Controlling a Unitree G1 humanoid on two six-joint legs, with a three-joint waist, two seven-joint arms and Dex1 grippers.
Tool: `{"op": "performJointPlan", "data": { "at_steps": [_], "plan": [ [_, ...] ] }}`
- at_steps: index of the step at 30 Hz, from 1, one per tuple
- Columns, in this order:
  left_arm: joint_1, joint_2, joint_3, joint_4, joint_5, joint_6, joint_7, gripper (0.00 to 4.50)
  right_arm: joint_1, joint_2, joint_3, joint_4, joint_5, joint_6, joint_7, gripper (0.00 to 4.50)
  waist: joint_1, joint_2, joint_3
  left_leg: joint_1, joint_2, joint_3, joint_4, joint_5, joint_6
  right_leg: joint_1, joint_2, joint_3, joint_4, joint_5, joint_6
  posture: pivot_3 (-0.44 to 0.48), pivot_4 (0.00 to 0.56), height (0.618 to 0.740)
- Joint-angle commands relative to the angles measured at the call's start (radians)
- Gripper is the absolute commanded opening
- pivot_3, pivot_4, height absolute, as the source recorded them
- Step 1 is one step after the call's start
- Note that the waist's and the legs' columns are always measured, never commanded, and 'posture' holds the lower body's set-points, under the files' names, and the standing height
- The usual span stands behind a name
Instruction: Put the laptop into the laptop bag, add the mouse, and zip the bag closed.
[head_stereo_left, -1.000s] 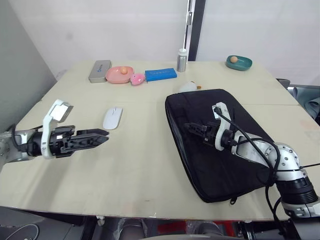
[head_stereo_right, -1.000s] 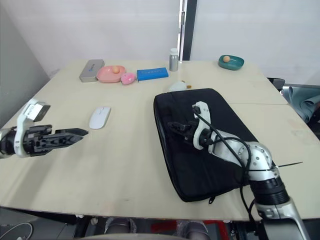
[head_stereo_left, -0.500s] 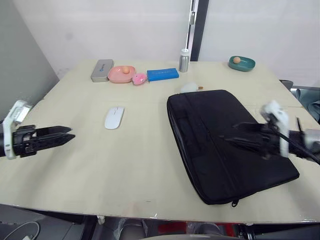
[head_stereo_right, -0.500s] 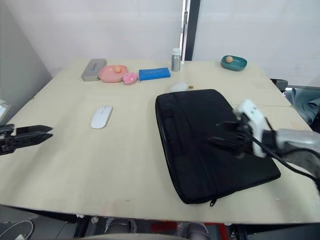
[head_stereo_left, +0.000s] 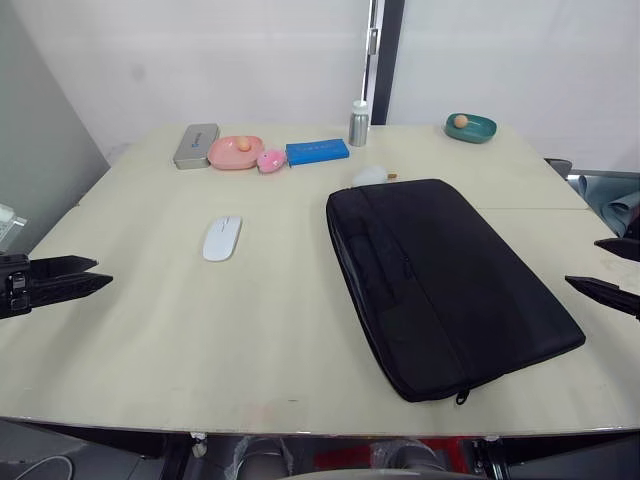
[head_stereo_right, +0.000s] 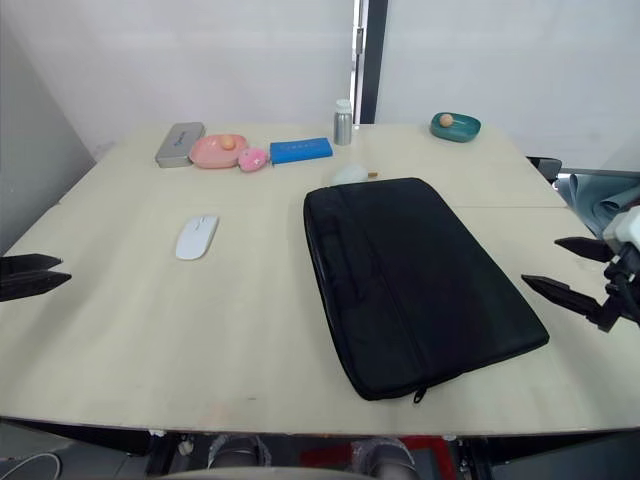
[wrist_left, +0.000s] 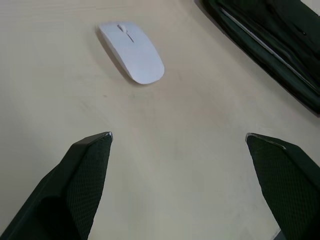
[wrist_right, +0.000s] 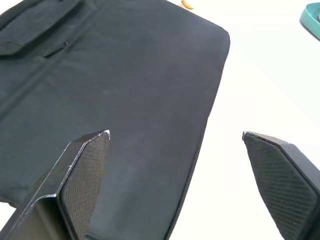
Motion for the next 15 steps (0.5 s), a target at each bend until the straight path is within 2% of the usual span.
{"op": "performJointPlan", "data": {
  "at_steps": [1, 4, 8, 12, 15],
  "plan": [
    [-0.037, -0.04, 0.01, -0.057, -0.01, 0.003, 0.04, 4.5, -0.076, 0.007, 0.037, -0.04, 0.027, 0.001, -0.027, 4.45, 0.0, 0.0, 0.0, 0.0, 0.0, 0.0, 0.0, 0.001, 0.002, 0.0, 0.0, 0.0, 0.0, 0.0, 0.0, 0.0, 0.15, 0.74],
    [-0.07, -0.099, -0.015, -0.086, -0.001, 0.03, 0.118, 4.5, -0.215, 0.038, 0.118, -0.128, 0.142, 0.042, -0.071, 4.45, -0.004, 0.002, 0.0, 0.001, 0.0, 0.0, 0.002, 0.002, 0.003, 0.0, 0.0, 0.001, 0.004, 0.0, -0.001, 0.0, 0.15, 0.74],
    [-0.122, -0.226, -0.027, -0.131, 0.036, -0.001, 0.309, 4.5, -0.409, 0.066, 0.277, -0.237, 0.26, 0.12, -0.156, 4.45, -0.002, 0.003, -0.001, 0.001, 0.0, 0.0, 0.004, 0.002, 0.003, -0.001, 0.0, 0.001, 0.008, 0.0, -0.001, 0.0, 0.15, 0.74],
    [-0.148, -0.325, -0.048, -0.193, 0.104, -0.029, 0.502, 4.5, -0.547, 0.083, 0.434, -0.276, 0.266, 0.158, -0.206, 4.45, 0.001, 0.001, -0.002, 0.0, 0.0, -0.002, 0.006, 0.003, 0.004, 0.0, 0.0, 0.0, 0.007, 0.0, -0.001, 0.0, 0.15, 0.74],
    [-0.188, -0.401, -0.04, -0.268, 0.083, 0.048, 0.637, 4.5, -0.638, 0.105, 0.551, -0.283, 0.249, 0.177, -0.229, 4.45, 0.005, 0.001, -0.002, -0.001, 0.0, -0.003, 0.007, 0.004, 0.004, 0.0, 0.0, -0.001, 0.007, 0.0, -0.002, 0.0, 0.15, 0.74]
  ]
}}
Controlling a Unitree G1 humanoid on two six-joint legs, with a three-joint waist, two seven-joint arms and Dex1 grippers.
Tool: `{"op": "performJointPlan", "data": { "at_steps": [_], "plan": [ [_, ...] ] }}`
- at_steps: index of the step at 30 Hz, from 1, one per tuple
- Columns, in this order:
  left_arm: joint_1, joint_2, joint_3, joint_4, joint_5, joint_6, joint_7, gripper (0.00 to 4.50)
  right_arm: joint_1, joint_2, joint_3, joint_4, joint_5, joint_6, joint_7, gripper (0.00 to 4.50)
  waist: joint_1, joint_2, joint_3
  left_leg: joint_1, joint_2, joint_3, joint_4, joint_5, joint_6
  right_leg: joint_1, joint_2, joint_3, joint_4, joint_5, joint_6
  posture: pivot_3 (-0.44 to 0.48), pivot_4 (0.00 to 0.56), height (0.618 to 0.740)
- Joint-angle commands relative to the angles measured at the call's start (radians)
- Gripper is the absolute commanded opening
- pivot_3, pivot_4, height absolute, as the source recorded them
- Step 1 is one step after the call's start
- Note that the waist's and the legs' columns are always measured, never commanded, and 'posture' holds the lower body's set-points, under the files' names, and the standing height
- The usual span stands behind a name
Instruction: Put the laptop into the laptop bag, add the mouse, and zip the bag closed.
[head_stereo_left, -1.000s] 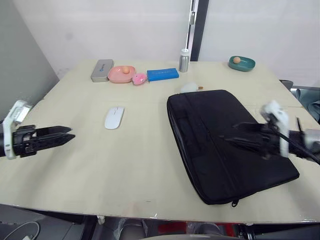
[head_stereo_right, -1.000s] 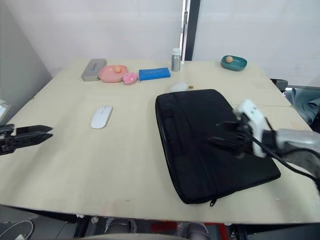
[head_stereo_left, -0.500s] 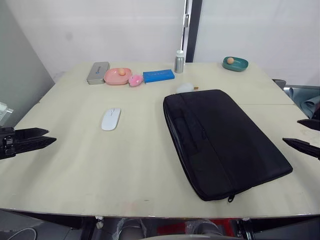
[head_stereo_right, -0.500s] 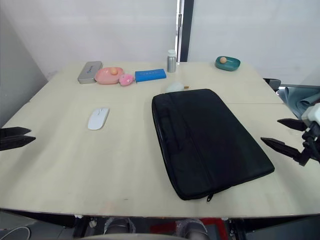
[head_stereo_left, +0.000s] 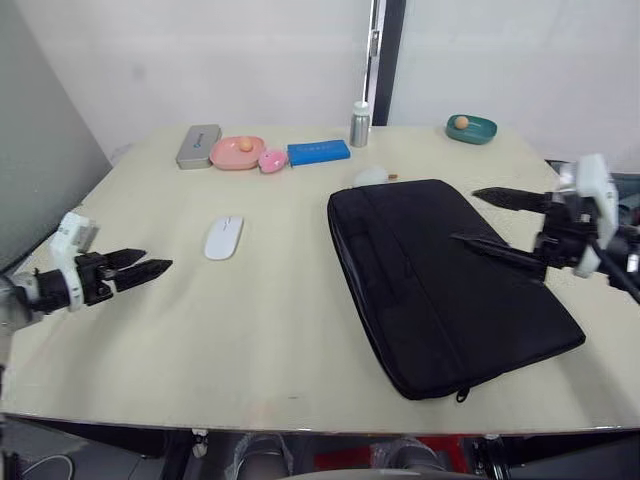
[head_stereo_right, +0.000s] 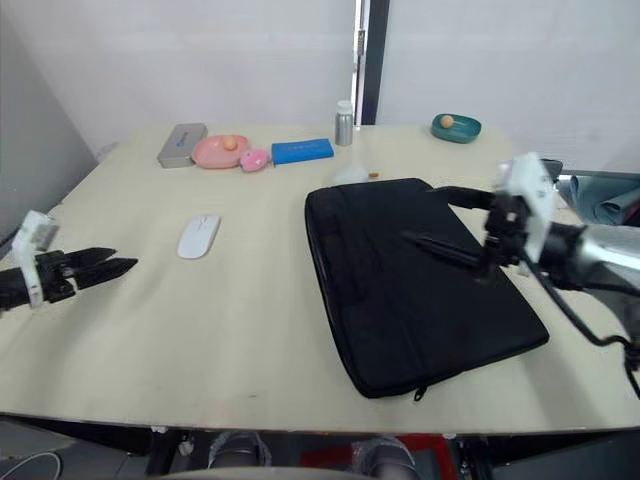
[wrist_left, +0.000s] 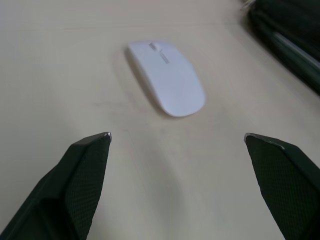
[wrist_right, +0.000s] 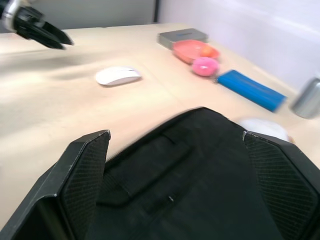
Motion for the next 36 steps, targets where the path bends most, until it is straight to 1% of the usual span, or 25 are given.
{"op": "performJointPlan", "data": {
  "at_steps": [1, 3, 4, 7, 10, 12, 14, 17, 19, 25, 33, 36],
  "plan": [
    [-0.062, -0.064, 0.027, -0.126, -0.048, 0.104, 0.15, 4.5, -0.082, 0.021, 0.104, -0.028, -0.02, 0.011, -0.023, 4.45, 0.002, 0.0, 0.0, 0.0, 0.0, 0.0, 0.0, 0.0, -0.001, 0.0, 0.0, 0.0, 0.0, 0.0, 0.0, 0.0, 0.15, 0.74],
    [-0.089, -0.12, 0.032, -0.186, -0.089, 0.182, 0.218, 4.5, -0.12, 0.039, 0.161, -0.034, -0.031, 0.011, -0.022, 4.45, 0.003, 0.0, 0.0, 0.0, 0.0, 0.0, 0.0, 0.0, -0.002, 0.0, 0.0, 0.0, 0.001, 0.0, 0.0, 0.0, 0.15, 0.74],
    [-0.103, -0.145, 0.034, -0.204, -0.104, 0.222, 0.254, 4.5, -0.135, 0.054, 0.18, -0.038, -0.03, 0.009, -0.022, 4.45, 0.003, 0.0, 0.0, 0.0, 0.0, 0.0, 0.0, 0.001, -0.006, 0.0, 0.0, 0.0, 0.001, 0.0, 0.0, 0.0, 0.15, 0.74],
    [-0.144, -0.214, 0.043, -0.219, -0.123, 0.307, 0.363, 4.5, -0.16, 0.092, 0.206, -0.041, -0.024, 0.011, -0.035, 4.45, 0.0, 0.0, 0.0, -0.001, 0.0, 0.0, 0.0, 0.002, -0.009, 0.0, 0.0, 0.0, 0.001, 0.0, 0.0, 0.0, 0.15, 0.74],
    [-0.151, -0.232, -0.001, -0.218, -0.096, 0.324, 0.4, 4.5, -0.148, 0.107, 0.208, -0.043, -0.031, 0.007, -0.042, 4.45, -0.005, 0.0, 0.0, -0.001, 0.0, 0.0, 0.0, 0.003, -0.008, 0.0, 0.001, 0.001, 0.001, 0.0, 0.0, 0.0, 0.15, 0.74],
    [-0.164, -0.237, -0.013, -0.193, -0.08, 0.314, 0.419, 4.5, -0.138, 0.113, 0.204, -0.046, -0.031, 0.006, -0.044, 4.45, -0.004, 0.0, 0.0, -0.001, 0.0, 0.0, 0.0, 0.003, -0.008, 0.0, 0.001, 0.001, 0.001, 0.0, 0.0, 0.0, 0.15, 0.74],
    [-0.187, -0.237, -0.05, -0.157, -0.041, 0.277, 0.436, 4.5, -0.117, 0.111, 0.186, -0.056, -0.029, 0.006, -0.052, 4.45, -0.002, 0.0, 0.0, -0.001, 0.0, 0.0, 0.0, 0.003, -0.008, 0.0, 0.001, 0.001, 0.001, 0.0, 0.0, 0.0, 0.15, 0.74],
    [-0.211, -0.237, -0.104, -0.124, 0.011, 0.228, 0.432, 4.5, -0.08, 0.1, 0.138, -0.077, -0.016, 0.01, -0.067, 4.45, 0.005, 0.0, 0.0, -0.001, 0.0, 0.0, 0.0, 0.003, -0.009, 0.001, 0.001, 0.001, 0.001, 0.0, 0.0, 0.0, 0.15, 0.74],
    [-0.225, -0.24, -0.133, -0.092, 0.038, 0.194, 0.423, 4.5, -0.041, 0.086, 0.078, -0.09, 0.004, 0.017, -0.074, 4.45, 0.007, 0.0, 0.0, -0.001, 0.0, 0.0, 0.0, 0.003, -0.009, 0.001, 0.001, 0.001, 0.0, 0.0, 0.0, 0.0, 0.15, 0.74],
    [-0.304, -0.267, -0.219, 0.081, 0.117, 0.083, 0.375, 4.5, 0.107, 0.027, -0.078, -0.127, 0.019, 0.039, -0.069, 4.45, 0.009, -0.001, 0.0, -0.001, 0.0, -0.001, -0.001, 0.003, -0.009, 0.001, 0.001, 0.0, -0.001, 0.0, 0.0, 0.0, 0.15, 0.74],
    [-0.469, -0.314, -0.291, 0.375, 0.22, -0.078, 0.313, 4.5, 0.153, 0.013, -0.17, -0.191, 0.086, 0.068, -0.128, 4.45, 0.006, 0.0, 0.0, 0.0, 0.0, 0.0, -0.001, 0.002, -0.009, 0.001, 0.001, 0.001, -0.001, 0.001, 0.001, 0.0, 0.15, 0.74],
    [-0.506, -0.317, -0.31, 0.459, 0.255, -0.125, 0.298, 4.5, 0.161, 0.01, -0.185, -0.203, 0.105, 0.077, -0.149, 4.45, 0.008, 0.0, 0.0, 0.0, 0.0, 0.0, -0.001, 0.003, -0.009, 0.001, 0.001, 0.001, -0.001, 0.001, 0.001, 0.0, 0.15, 0.74]
  ]
}}
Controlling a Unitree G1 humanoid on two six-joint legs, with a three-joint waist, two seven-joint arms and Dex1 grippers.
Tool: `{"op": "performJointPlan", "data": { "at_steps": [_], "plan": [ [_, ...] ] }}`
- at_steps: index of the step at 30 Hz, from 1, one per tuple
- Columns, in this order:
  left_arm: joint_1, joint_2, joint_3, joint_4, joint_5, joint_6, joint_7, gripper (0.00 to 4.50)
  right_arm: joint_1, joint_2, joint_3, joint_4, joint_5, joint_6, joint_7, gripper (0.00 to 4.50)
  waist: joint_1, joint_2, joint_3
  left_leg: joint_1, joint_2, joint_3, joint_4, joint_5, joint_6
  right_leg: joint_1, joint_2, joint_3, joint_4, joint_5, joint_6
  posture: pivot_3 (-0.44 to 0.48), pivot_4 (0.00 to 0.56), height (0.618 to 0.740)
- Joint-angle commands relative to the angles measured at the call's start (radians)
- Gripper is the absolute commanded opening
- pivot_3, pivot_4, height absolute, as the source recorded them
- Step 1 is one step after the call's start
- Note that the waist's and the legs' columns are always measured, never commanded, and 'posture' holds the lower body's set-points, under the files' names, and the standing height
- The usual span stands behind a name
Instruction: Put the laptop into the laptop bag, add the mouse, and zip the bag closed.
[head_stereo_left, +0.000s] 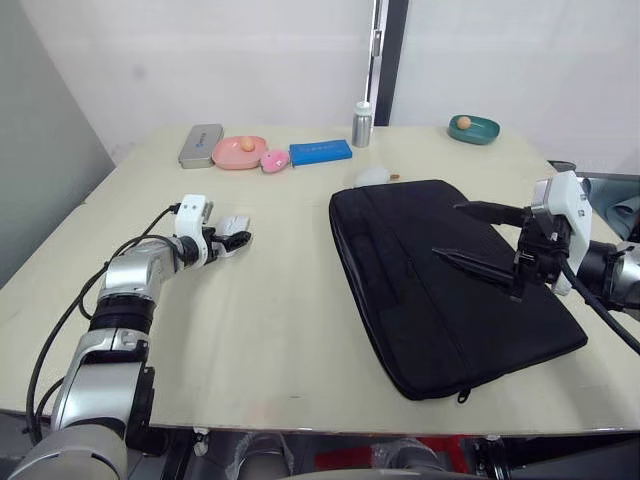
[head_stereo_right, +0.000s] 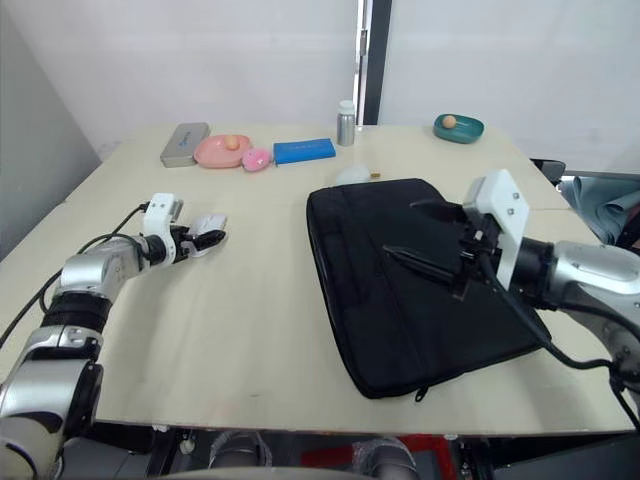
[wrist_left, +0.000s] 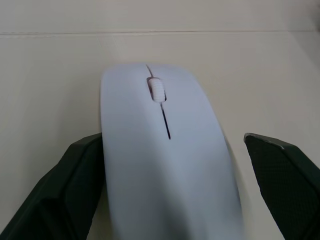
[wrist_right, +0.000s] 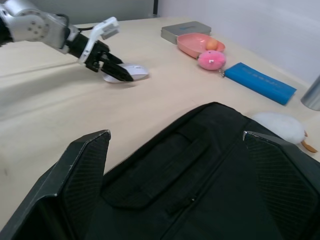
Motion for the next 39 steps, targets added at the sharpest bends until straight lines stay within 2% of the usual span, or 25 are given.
{"op": "performJointPlan", "data": {
  "at_steps": [1, 7, 12, 18, 20, 22, 24, 28, 34, 39],
  "plan": [
    [-0.04, 0.003, -0.027, 0.098, 0.062, -0.074, -0.019, 4.5, 0.005, -0.019, -0.053, -0.039, 0.035, 0.006, -0.031, 4.45, 0.0, 0.0, 0.0, 0.0, 0.0, 0.0, 0.0, 0.0, 0.0, 0.0, 0.0, 0.0, 0.0, 0.0, 0.0, 0.0, 0.15, 0.74],
    [-0.063, -0.002, -0.06, 0.204, 0.135, -0.179, -0.035, 4.5, 0.013, -0.027, -0.072, -0.051, 0.067, 0.015, -0.067, 4.45, -0.001, 0.001, -0.001, 0.003, 0.0, 0.0, 0.0, -0.002, -0.004, 0.003, 0.0, 0.0, 0.0, 0.0, 0.0, 0.0, 0.15, 0.74],
    [-0.06, 0.016, -0.087, 0.237, 0.177, -0.248, -0.107, 2.96, 0.015, -0.033, -0.073, -0.053, 0.087, 0.015, -0.093, 4.5, -0.001, 0.001, -0.001, 0.003, 0.0, 0.0, 0.0, -0.002, -0.004, 0.004, -0.001, 0.0, 0.0, 0.002, 0.002, 0.0, 0.15, 0.74],
    [-0.064, 0.1, -0.113, 0.241, 0.226, -0.289, -0.2, 2.87, 0.024, -0.04, -0.068, -0.057, 0.11, 0.02, -0.112, 4.5, -0.009, 0.001, -0.001, 0.002, 0.0, 0.0, -0.004, -0.001, -0.005, 0.003, -0.001, -0.001, -0.005, 0.002, 0.002, 0.0, 0.15, 0.74],
    [-0.07, 0.137, -0.114, 0.204, 0.2, -0.287, -0.332, 2.87, 0.007, -0.039, -0.014, -0.054, 0.111, 0.048, -0.16, 4.5, -0.013, 0.001, 0.0, 0.002, 0.0, 0.0, -0.006, -0.001, -0.005, 0.003, 0.0, -0.001, -0.007, 0.002, 0.002, 0.0, 0.15, 0.74],
    [-0.048, 0.171, -0.103, 0.118, 0.137, -0.317, -0.521, 2.87, -0.026, -0.027, 0.056, -0.06, 0.148, 0.093, -0.223, 4.5, -0.014, 0.002, 0.0, 0.002, 0.0, 0.0, -0.008, -0.001, -0.006, 0.003, 0.0, -0.001, -0.008, 0.002, 0.002, 0.0, 0.15, 0.74],
    [-0.002, 0.221, -0.092, -0.037, 0.048, -0.264, -0.71, 2.87, -0.076, 0.013, 0.127, -0.083, 0.199, 0.115, -0.297, 4.5, -0.012, 0.002, 0.001, 0.002, 0.0, 0.0, -0.01, -0.001, -0.006, 0.002, 0.0, -0.001, -0.01, 0.002, 0.002, 0.0, 0.15, 0.74],
    [0.072, 0.293, -0.093, -0.247, -0.063, -0.135, -0.907, 2.87, -0.181, 0.133, 0.308, -0.071, 0.196, 0.187, -0.486, 4.5, -0.006, 0.003, 0.001, 0.001, 0.0, 0.001, -0.014, 0.0, -0.008, -0.003, 0.001, -0.002, -0.01, 0.0, 0.0, 0.0, 0.15, 0.74],
    [0.164, 0.347, -0.136, -0.437, -0.124, -0.028, -0.981, 2.87, -0.318, 0.382, 0.534, 0.063, 0.055, 0.323, -0.762, 4.5, -0.011, 0.004, 0.002, 0.001, 0.0, 0.002, -0.017, 0.0, -0.012, -0.005, 0.001, -0.003, -0.009, 0.0, -0.001, 0.0, 0.15, 0.74],
    [0.212, 0.359, -0.152, -0.476, -0.115, -0.056, -0.982, 2.87, -0.351, 0.522, 0.671, 0.131, -0.082, 0.375, -0.827, 4.5, -0.012, 0.004, 0.002, -0.002, 0.0, 0.002, -0.018, 0.0, -0.013, -0.007, 0.001, -0.003, -0.009, 0.0, 0.0, 0.0, 0.15, 0.74]
  ]
}}
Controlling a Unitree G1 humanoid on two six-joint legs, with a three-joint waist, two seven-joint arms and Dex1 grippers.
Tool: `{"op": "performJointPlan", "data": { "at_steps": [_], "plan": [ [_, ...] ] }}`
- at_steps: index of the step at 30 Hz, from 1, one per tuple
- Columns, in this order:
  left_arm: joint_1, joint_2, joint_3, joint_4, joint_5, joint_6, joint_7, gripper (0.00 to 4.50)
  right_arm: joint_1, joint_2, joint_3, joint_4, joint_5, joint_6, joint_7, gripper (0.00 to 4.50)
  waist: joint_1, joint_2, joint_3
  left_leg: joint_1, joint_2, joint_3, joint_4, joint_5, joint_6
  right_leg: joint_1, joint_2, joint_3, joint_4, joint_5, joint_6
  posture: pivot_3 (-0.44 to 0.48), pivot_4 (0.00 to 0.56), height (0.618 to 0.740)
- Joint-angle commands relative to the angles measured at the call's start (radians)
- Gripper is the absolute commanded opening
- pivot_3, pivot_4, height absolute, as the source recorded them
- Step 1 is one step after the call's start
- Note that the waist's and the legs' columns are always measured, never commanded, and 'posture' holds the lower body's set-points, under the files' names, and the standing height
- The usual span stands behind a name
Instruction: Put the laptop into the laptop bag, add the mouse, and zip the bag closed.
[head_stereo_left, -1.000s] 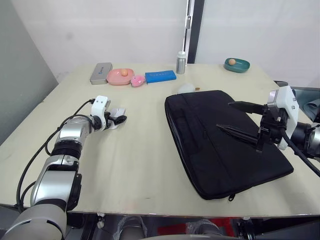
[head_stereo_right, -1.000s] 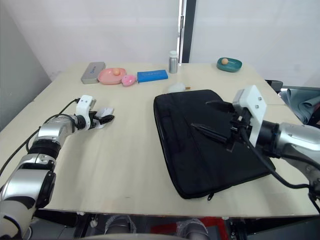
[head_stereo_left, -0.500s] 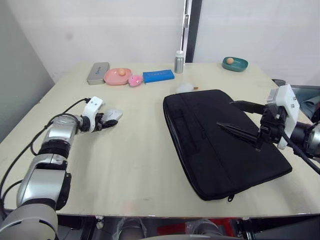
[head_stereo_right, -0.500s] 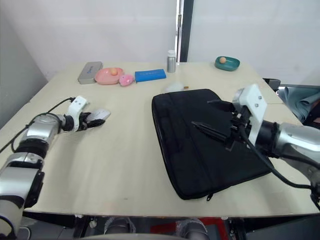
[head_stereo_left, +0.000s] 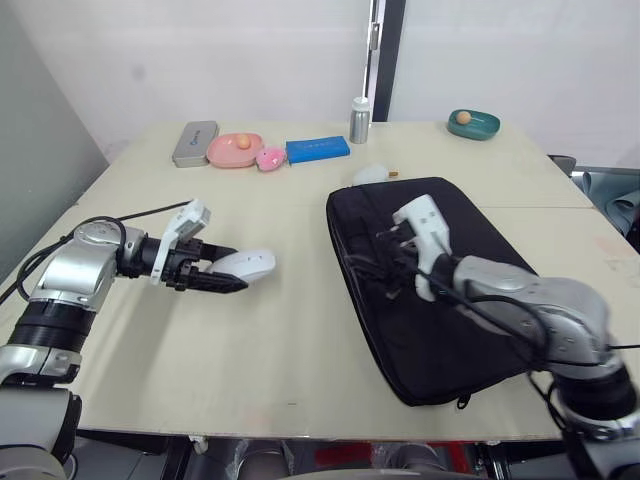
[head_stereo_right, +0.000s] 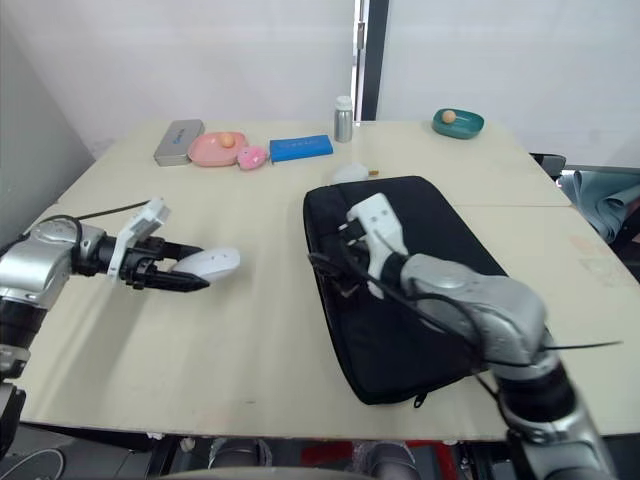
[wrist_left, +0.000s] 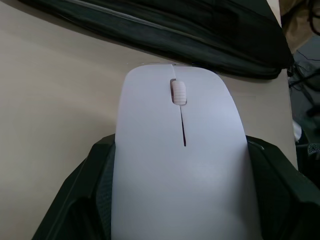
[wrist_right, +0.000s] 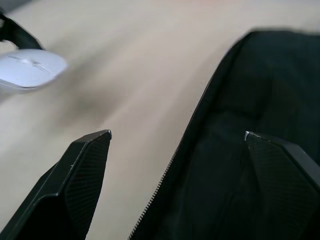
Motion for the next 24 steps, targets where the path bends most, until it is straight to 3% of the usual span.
{"op": "performJointPlan", "data": {
  "at_steps": [1, 13, 24],
  "plan": [
    [0.011, 0.033, 0.005, -0.036, -0.008, -0.026, -0.044, 2.87, -0.035, 0.052, 0.056, 0.033, -0.097, 0.025, -0.036, 4.5, 0.0, 0.0, 0.0, 0.0, 0.0, 0.0, 0.0, 0.0, 0.0, 0.0, 0.0, 0.0, 0.0, 0.0, 0.001, 0.0, 0.15, 0.74],
    [0.059, 0.069, 0.038, -0.098, -0.054, -0.008, -0.021, 2.87, -0.071, 0.006, 0.217, 0.061, -0.39, 0.052, 0.03, 4.5, 0.001, 0.0, 0.0, 0.002, 0.0, 0.0, 0.001, 0.001, -0.002, 0.001, 0.0, 0.001, 0.003, 0.004, 0.006, 0.0, 0.15, 0.74],
    [0.058, 0.078, 0.051, -0.109, -0.074, 0.018, 0.001, 2.87, -0.061, -0.092, 0.353, 0.071, -0.601, 0.011, 0.142, 0.96, 0.005, -0.001, -0.001, 0.002, 0.0, 0.0, 0.004, 0.001, -0.002, 0.001, 0.0, 0.001, 0.006, 0.003, 0.006, 0.0, 0.15, 0.74]
  ]
}}
